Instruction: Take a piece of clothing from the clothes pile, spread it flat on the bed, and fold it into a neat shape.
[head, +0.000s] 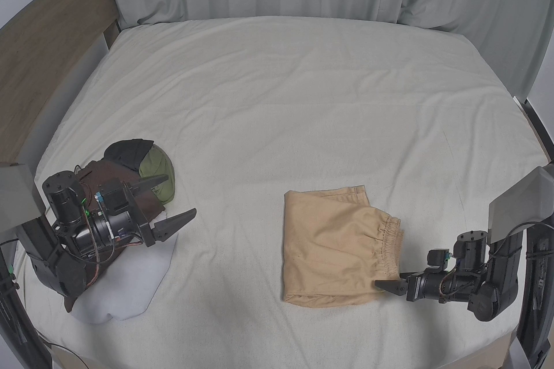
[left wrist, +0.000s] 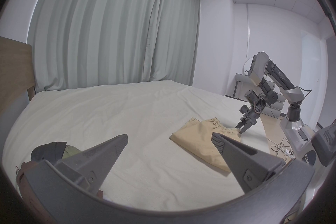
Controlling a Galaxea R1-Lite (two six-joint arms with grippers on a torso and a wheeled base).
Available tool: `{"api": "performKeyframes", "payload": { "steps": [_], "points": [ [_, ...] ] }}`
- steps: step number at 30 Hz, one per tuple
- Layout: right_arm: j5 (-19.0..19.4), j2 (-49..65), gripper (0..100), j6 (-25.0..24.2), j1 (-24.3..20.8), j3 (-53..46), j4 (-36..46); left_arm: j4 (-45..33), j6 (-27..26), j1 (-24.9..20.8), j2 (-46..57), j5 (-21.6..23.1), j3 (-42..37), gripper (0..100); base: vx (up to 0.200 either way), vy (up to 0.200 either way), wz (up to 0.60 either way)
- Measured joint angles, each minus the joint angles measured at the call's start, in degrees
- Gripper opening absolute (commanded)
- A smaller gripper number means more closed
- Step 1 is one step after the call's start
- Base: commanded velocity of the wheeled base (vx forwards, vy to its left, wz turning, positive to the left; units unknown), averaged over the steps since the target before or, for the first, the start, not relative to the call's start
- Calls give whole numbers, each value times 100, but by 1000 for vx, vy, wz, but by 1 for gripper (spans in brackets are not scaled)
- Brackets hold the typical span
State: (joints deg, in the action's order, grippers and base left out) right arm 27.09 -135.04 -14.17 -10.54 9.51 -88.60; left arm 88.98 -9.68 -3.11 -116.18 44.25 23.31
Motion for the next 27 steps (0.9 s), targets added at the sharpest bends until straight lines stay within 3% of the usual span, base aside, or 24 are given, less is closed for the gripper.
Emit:
{"api": "performKeyframes", "payload": {
  "steps": [8, 27],
  "points": [
    [0, -317, 100, 2, 118, 146, -5, -7, -2, -27, 0, -2, -33, 100, 0, 0, 0],
    [0, -606, 100, -77, -284, 664, 6, -7, -2, -57, 0, -2, -82, 100, 0, 0, 0]
  ]
}}
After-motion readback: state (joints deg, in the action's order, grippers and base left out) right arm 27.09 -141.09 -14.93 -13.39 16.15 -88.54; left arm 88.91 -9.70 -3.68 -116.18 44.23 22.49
